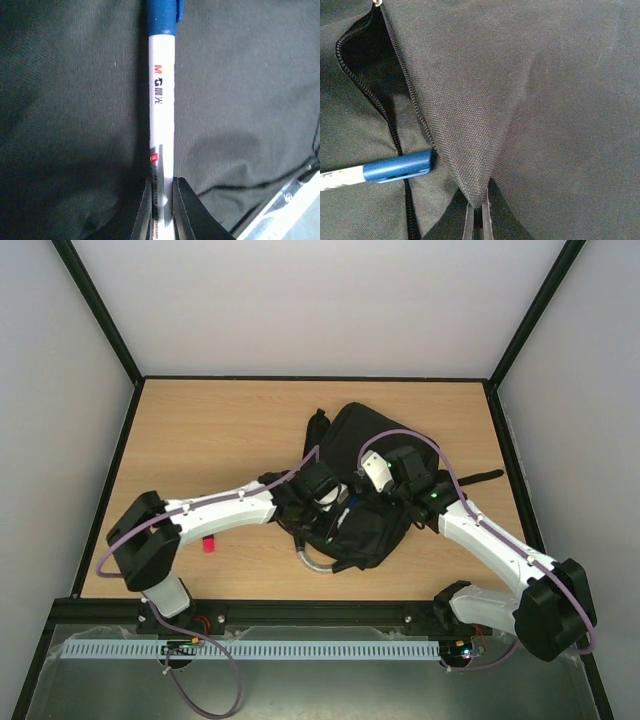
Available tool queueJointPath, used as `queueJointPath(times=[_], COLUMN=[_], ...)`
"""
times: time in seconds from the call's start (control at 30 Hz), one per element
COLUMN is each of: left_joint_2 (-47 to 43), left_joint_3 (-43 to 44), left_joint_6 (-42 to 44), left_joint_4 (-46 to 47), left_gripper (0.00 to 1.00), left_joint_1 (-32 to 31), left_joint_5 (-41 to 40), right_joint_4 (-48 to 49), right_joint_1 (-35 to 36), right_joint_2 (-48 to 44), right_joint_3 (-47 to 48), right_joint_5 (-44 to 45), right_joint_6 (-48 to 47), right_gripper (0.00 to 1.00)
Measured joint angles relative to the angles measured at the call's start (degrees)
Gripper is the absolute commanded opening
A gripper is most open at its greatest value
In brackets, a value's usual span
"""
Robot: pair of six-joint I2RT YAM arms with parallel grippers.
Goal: Pack the student bag
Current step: Place the stationery in the student bag.
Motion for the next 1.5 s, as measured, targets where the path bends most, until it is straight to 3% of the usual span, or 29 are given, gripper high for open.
queueJointPath(times=[0.27, 0.53, 0.7, 0.9, 1.1, 1.27, 1.5], left_joint_2=[8.24, 10.16, 12.31, 13.35, 10.54, 1.68, -4.39], left_joint_3=[7.91, 10.10, 12.28, 14.25, 10.84, 4.33, -3.61], left_joint_6=[-4.15, -12.02, -15.08, -16.61, -16.46, -15.63, -15.80], left_joint_4=[-0.20, 1.97, 4.66, 6.21, 7.48, 7.41, 7.21], left_gripper=[0.02, 0.02, 0.12, 0.34, 0.47, 0.46, 0.31], left_joint_1=[0.15, 1.57, 1.90, 2.05, 1.38, -0.61, -1.90], left_joint_5=[-4.44, -8.57, -10.45, -12.11, -13.00, -13.66, -12.63], right_joint_4=[0.00, 0.02, 0.02, 0.02, 0.02, -0.04, -0.07], right_joint_1=[-0.02, -0.15, -0.31, -0.72, -0.72, -0.76, -0.76], right_joint_2=[-0.42, -0.44, -0.44, -0.44, -0.44, -0.44, -0.37], right_joint_3=[-0.31, -0.35, -0.35, -0.35, -0.37, -0.55, -0.57], right_joint_5=[0.00, -0.22, -0.42, -1.05, -1.29, -1.97, -2.38], right_joint_6=[-0.02, -0.02, 0.00, 0.11, -0.02, -0.11, -0.22], right_gripper=[0.01, 0.01, 0.01, 0.01, 0.01, 0.01, 0.01])
